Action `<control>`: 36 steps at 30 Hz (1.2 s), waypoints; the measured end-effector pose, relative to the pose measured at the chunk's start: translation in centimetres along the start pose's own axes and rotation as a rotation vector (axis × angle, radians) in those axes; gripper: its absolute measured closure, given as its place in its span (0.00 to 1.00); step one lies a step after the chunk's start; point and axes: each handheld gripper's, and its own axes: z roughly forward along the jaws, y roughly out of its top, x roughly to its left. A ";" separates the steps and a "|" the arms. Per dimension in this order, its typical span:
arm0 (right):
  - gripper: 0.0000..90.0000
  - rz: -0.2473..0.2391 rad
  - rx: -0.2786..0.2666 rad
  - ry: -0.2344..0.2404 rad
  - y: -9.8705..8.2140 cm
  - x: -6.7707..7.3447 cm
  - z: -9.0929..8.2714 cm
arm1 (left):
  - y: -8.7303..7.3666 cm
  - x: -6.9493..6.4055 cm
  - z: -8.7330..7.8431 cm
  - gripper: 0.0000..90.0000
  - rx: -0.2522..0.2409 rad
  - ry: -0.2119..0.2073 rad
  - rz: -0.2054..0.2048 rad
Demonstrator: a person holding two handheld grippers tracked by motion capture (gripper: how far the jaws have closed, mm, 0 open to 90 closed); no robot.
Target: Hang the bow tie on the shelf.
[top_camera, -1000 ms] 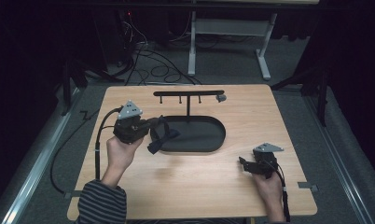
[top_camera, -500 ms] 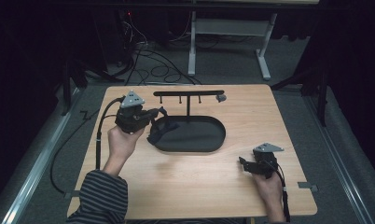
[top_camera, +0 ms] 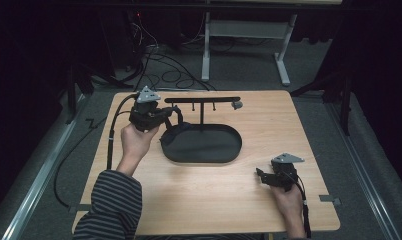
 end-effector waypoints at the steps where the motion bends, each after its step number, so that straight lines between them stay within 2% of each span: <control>1: 0.35 0.000 0.000 0.000 0.0 0.0 0.0 | 0.1 0.1 0.2 0.99 0.003 0.003 -0.002; 15: 0.34 0.000 0.000 0.000 0.0 0.0 0.0 | 0.5 1.6 1.7 0.99 0.005 0.058 -0.028; 21: 0.34 0.000 0.000 0.000 0.0 0.0 0.0 | 0.7 1.6 2.4 0.99 0.006 0.064 -0.017; 31: 0.34 0.001 0.000 0.002 0.0 0.0 0.0 | 0.4 2.2 3.0 0.98 0.016 0.077 -0.024; 36: 0.34 -0.001 0.000 0.002 0.0 0.0 0.0 | 0.4 2.2 2.9 0.91 0.012 0.071 -0.031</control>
